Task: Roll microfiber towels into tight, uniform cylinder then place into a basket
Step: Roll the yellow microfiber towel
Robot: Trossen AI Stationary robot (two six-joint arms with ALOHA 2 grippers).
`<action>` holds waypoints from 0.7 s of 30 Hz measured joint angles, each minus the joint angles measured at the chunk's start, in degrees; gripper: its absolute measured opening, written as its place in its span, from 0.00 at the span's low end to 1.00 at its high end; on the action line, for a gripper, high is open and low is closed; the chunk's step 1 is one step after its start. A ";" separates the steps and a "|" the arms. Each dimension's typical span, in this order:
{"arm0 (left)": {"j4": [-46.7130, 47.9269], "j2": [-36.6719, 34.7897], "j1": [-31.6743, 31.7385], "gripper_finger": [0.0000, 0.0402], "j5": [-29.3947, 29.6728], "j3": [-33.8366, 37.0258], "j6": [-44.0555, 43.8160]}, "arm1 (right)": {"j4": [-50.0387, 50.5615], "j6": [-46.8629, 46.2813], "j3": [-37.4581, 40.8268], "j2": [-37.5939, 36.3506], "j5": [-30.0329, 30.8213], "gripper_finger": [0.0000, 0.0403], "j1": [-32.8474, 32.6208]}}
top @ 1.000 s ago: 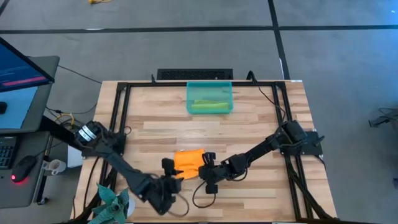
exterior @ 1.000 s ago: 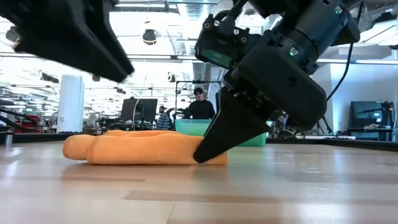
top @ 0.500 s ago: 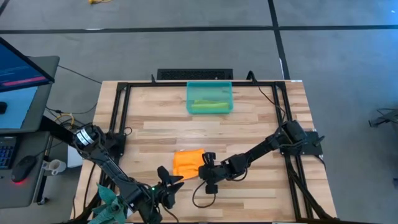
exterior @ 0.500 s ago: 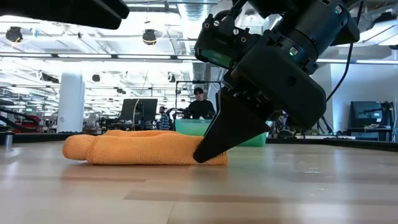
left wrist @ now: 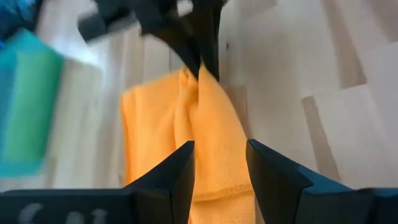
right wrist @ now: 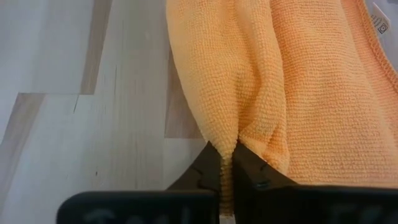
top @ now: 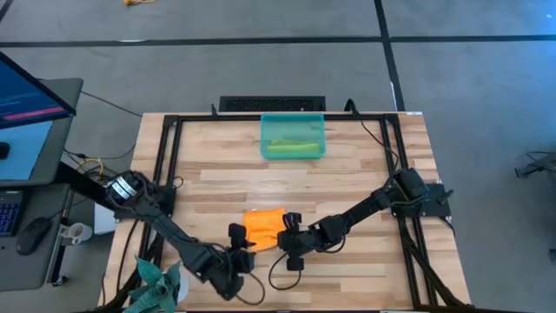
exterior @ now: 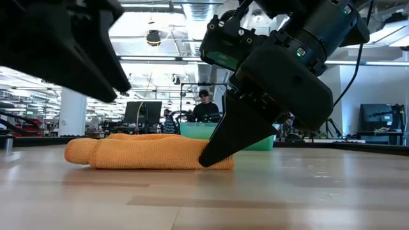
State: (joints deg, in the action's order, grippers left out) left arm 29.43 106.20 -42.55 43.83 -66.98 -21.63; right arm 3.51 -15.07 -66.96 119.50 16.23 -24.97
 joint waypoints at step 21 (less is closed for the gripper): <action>1.84 9.46 3.22 0.54 -5.22 -0.38 -4.73 | 0.07 -0.02 0.00 -0.07 -1.17 0.07 0.37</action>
State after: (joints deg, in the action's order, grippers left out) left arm 31.28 115.66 -39.33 38.61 -67.37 -26.36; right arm 3.57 -15.09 -66.96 119.44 15.05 -24.60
